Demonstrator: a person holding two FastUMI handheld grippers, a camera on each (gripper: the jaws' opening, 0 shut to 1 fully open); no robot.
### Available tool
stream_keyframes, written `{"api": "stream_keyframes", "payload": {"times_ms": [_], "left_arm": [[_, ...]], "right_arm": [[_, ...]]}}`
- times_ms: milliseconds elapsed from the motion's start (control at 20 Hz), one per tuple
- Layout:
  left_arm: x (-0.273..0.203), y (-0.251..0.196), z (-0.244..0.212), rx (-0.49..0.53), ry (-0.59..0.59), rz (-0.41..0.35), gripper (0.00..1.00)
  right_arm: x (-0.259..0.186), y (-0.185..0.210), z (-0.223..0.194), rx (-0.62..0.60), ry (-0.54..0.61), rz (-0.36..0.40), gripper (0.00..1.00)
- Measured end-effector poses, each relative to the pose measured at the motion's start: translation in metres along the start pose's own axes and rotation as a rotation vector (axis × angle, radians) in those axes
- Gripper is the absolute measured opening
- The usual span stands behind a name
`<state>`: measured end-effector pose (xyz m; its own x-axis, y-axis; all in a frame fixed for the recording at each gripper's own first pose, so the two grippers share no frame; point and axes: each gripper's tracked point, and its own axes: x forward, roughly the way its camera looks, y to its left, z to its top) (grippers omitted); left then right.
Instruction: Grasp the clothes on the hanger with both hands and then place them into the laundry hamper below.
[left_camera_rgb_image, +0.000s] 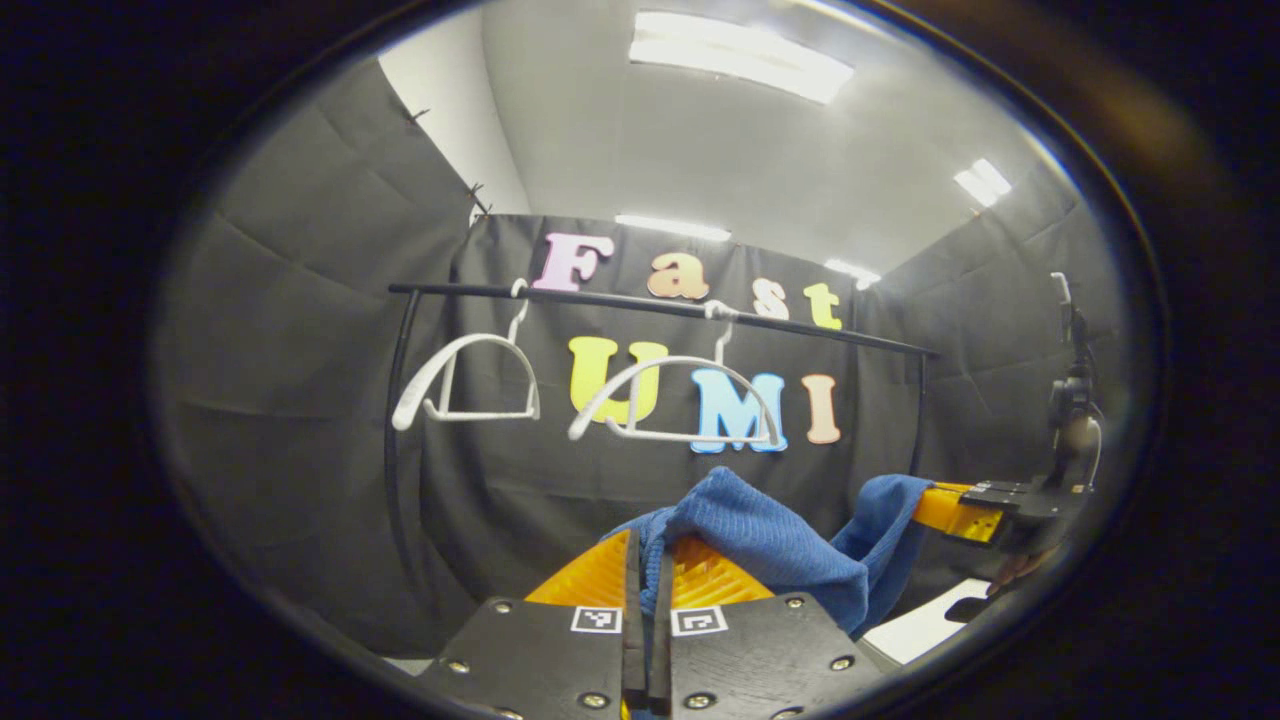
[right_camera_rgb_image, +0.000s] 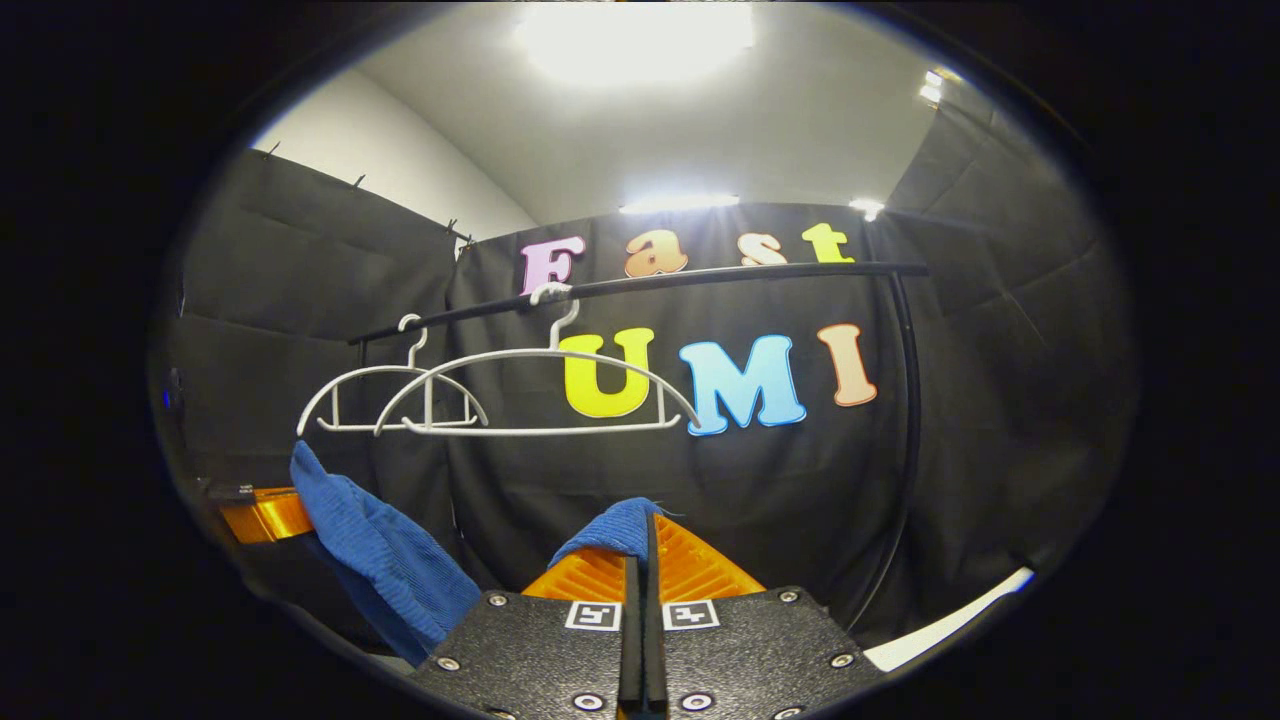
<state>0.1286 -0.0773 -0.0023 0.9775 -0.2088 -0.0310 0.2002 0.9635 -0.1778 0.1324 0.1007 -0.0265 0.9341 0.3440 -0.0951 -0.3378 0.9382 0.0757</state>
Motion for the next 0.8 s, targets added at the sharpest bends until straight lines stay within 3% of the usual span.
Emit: {"api": "stream_keyframes", "payload": {"times_ms": [300,650,700,800], "left_arm": [[-0.006,-0.031,-0.063,-0.030,0.083,-0.069,0.03],[-0.012,-0.020,-0.179,-0.016,0.286,-0.011,0.00],[-0.015,-0.016,-0.193,-0.008,0.316,0.001,0.07],[-0.020,-0.005,-0.221,0.014,0.377,0.033,0.03]], "right_arm": [[-0.019,0.022,-0.061,-0.004,0.119,0.022,0.01],[-0.036,0.017,-0.181,-0.080,0.350,-0.012,0.01],[-0.041,0.014,-0.200,-0.090,0.390,-0.024,0.01],[-0.048,0.011,-0.231,-0.109,0.464,-0.035,0.01]]}}
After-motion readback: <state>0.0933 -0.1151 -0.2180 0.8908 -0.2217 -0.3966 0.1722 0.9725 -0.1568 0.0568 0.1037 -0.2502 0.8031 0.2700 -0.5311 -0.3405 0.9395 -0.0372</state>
